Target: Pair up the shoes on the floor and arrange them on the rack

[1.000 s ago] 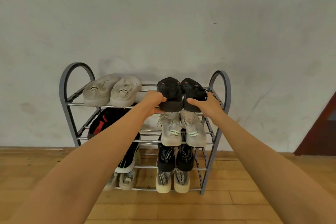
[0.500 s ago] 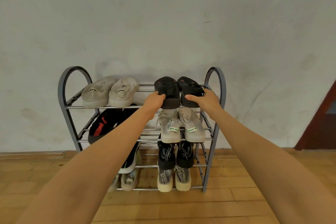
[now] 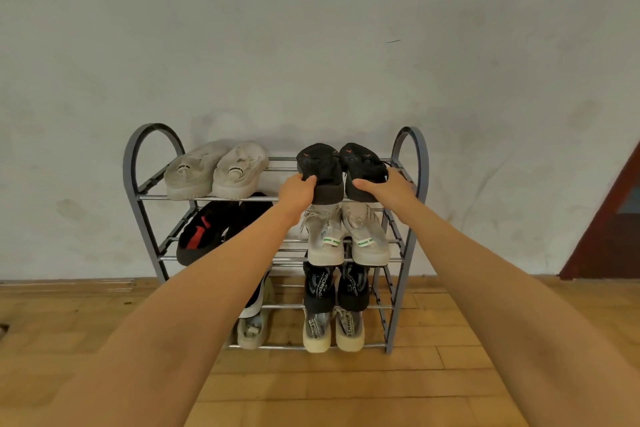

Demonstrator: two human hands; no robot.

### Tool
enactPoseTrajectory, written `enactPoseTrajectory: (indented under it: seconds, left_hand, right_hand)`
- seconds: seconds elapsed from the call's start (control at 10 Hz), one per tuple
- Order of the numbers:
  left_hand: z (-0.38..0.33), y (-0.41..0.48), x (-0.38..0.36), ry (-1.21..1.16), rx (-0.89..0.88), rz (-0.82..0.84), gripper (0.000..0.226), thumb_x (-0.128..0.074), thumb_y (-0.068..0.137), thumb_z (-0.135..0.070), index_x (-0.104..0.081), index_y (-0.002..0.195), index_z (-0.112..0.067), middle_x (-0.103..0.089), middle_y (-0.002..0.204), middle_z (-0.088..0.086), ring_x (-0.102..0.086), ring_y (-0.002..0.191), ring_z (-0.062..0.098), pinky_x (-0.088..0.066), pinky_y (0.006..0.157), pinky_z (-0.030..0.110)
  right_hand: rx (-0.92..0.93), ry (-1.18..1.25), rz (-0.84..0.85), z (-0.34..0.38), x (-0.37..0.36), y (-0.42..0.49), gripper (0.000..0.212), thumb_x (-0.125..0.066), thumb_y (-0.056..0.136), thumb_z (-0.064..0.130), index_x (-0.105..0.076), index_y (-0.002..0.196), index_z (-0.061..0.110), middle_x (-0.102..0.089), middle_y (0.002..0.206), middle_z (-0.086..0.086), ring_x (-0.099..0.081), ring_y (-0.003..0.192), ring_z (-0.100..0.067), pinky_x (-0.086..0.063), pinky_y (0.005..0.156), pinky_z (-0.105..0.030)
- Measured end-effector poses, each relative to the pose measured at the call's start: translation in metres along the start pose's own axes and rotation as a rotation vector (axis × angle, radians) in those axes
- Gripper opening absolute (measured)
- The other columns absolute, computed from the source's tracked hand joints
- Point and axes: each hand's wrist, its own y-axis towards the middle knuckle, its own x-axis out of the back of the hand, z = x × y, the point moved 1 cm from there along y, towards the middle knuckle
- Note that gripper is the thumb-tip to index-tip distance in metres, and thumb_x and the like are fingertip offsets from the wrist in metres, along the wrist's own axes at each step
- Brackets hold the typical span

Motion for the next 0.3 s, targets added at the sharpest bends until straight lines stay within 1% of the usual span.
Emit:
enactPoseTrajectory:
  seconds: [0.1,0.2,0.3]
  left_hand:
    - [0.004,-0.009,0.003,0.011,-0.009,-0.015,0.034,-0.041,0.098,-0.024,-0.06,0.111,0.001,-0.056,0.097,0.013,-0.05,0.086,0.023,-0.045,0.078,0.037]
    - [0.007,-0.027,0.01,0.039,-0.072,-0.008,0.029,-0.046,0.095,-0.017,-0.06,0.115,-0.002,-0.057,0.101,0.007,-0.051,0.093,0.021,-0.042,0.082,0.034]
    - [0.018,-0.053,0.01,0.122,-0.166,-0.005,0.035,-0.05,0.095,-0.021,-0.053,0.127,-0.008,-0.056,0.116,0.003,-0.051,0.107,0.017,-0.037,0.086,0.026]
  right_hand:
    - [-0.063,-0.002,0.014,-0.004,0.0,-0.007,0.089,-0.075,0.075,0.04,-0.029,0.144,0.009,-0.043,0.144,-0.012,-0.043,0.129,-0.03,-0.04,0.104,-0.039]
    - [-0.055,-0.163,-0.108,-0.005,0.002,-0.031,0.09,-0.071,0.078,0.033,-0.02,0.146,0.004,-0.038,0.145,-0.018,-0.04,0.13,-0.035,-0.04,0.102,-0.042]
    - [0.151,-0.143,-0.171,-0.008,-0.006,-0.066,0.063,-0.068,0.079,0.028,-0.042,0.132,0.007,-0.049,0.131,-0.012,-0.047,0.121,-0.029,-0.043,0.099,-0.042]
